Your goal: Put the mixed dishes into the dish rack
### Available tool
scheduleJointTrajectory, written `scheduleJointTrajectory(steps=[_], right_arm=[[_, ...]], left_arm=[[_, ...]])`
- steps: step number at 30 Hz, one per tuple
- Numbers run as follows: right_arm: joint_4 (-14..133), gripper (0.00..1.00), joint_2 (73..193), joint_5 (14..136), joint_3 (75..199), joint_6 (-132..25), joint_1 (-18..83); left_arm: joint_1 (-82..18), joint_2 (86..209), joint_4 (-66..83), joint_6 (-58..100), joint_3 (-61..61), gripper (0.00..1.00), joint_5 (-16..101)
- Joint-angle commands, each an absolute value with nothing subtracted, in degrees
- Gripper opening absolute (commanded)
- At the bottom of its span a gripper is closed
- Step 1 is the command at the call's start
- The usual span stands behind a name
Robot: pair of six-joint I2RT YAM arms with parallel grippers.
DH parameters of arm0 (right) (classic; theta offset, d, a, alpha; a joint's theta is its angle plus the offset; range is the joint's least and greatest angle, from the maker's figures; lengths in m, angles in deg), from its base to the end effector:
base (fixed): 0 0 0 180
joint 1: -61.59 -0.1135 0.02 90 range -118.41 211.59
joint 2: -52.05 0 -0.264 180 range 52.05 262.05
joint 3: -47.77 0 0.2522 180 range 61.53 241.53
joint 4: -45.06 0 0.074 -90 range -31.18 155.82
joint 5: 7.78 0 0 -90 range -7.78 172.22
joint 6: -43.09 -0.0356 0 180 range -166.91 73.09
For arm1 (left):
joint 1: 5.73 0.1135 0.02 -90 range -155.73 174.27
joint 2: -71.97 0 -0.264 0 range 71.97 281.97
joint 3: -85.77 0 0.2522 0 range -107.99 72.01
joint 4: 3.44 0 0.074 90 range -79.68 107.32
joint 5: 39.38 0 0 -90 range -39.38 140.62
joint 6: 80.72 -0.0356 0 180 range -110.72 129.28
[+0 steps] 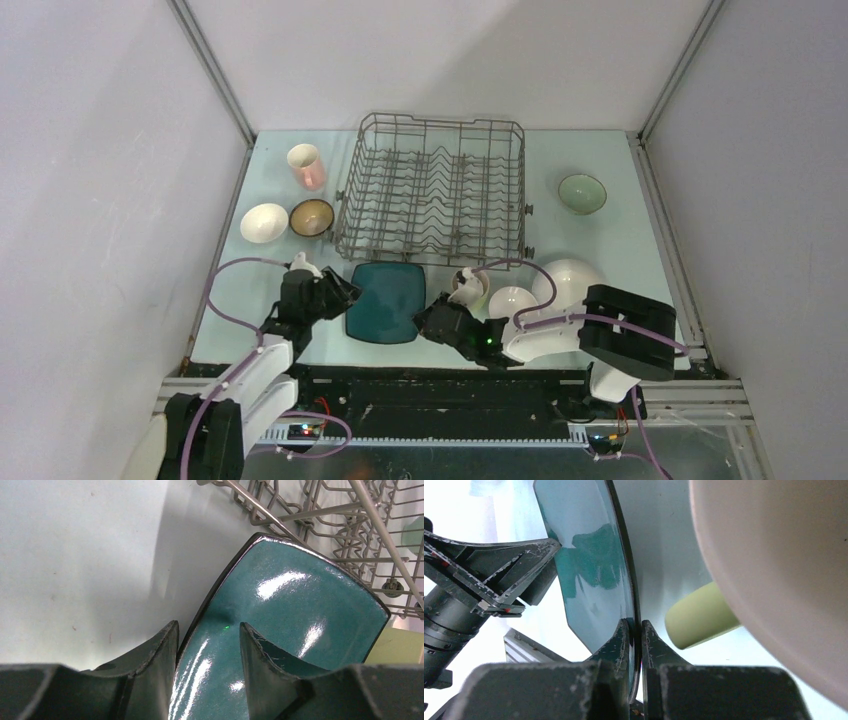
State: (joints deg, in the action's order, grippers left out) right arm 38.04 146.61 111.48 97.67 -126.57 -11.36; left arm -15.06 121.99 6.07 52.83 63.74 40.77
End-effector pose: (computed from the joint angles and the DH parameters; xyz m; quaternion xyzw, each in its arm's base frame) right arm 0.1056 0.2851 0.1352 0.1621 0.8603 0.3611 0.3213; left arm 0.1565 -0.0319 0.1310 -0.2266 0.8652 -0.2652 0.3603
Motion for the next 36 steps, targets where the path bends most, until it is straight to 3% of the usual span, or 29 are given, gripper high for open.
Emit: scheduleJointTrajectory(steps=[1,4,9,11,19,27,36], right_arm=[[38.2,0.00,144.3,106.9,98.7,-122.8,-12.9],[41.0,0.00,141.1,106.8,98.7,-121.1,-12.8],[46.8,0.00,136.6,106.5,98.7,-119.7,-12.8],[49.1,0.00,134.3,106.4,98.7,-119.4,-12.7],[52.7,0.00,128.0,106.8,99.1,-111.2,-12.4],[55.2,0.00,120.4,106.8,100.0,-100.2,-11.1],[58.5,0.00,111.5,90.8,104.3,-84.4,0.7]], left_arm=[[-17.2,122.7,7.4,57.2,66.0,0.53,25.3],[-17.2,119.7,7.6,56.4,66.0,0.62,23.7],[-17.2,106.5,15.7,56.5,64.9,0.87,26.7],[-17.2,101.9,18.2,58.0,65.0,0.92,28.1],[-17.3,92.5,26.2,58.8,59.2,0.97,28.4],[-17.3,90.8,35.1,55.3,49.7,0.98,29.9],[-17.2,97.2,44.6,46.7,36.3,0.97,35.1]])
